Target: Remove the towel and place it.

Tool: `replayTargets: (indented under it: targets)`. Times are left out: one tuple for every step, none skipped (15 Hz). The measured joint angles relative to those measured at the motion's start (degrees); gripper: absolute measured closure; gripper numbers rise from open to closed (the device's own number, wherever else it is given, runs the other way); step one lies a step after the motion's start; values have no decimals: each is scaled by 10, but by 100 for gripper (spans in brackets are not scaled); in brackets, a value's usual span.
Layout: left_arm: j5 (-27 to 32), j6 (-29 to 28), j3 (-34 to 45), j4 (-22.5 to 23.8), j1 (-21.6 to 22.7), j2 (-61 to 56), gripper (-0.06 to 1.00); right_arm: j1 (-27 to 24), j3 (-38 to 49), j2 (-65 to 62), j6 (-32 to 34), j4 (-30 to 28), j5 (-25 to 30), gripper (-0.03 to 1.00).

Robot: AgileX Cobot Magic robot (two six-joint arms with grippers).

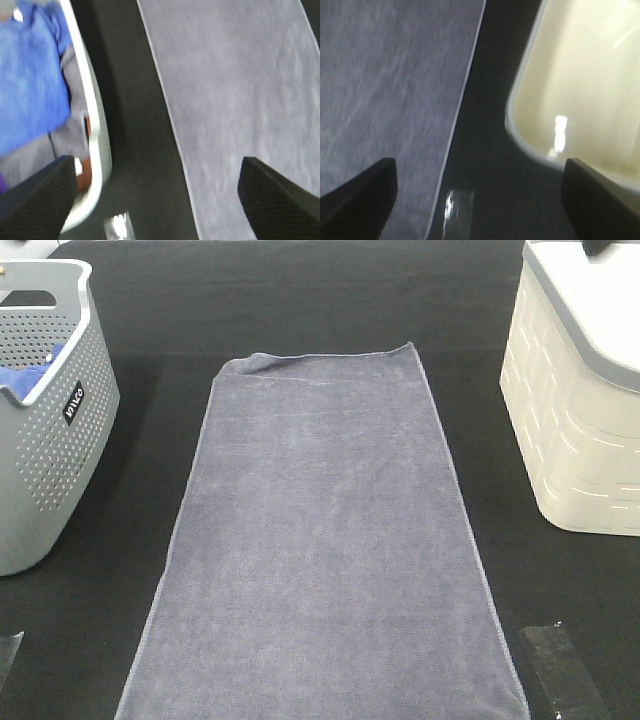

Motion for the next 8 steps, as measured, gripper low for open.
replayTargets:
  targets:
    - [2,0,65,-5,0,-57,12,0,58,-40,0,10,0,14]
    - [2,1,134,-7,0,-109,12,0,123,-82,0,21,-1,14]
    - [3,1,194,-9,0,-170,12,0,180,-129,-1,30,-1,14]
    - [6,1,250,-9,0,-227,12,0,240,-179,-1,38,-1,14]
    - [7,1,304,-10,0,-292,12,0,289,-227,-1,44,-1,14]
    - [7,2,351,-10,0,-353,12,0,339,-276,-1,46,0,14]
    - [9,9,388,-10,0,-414,12,0,379,-327,-1,46,0,14]
    - [10,17,420,-10,0,-481,12,0,415,-387,-2,46,1,14]
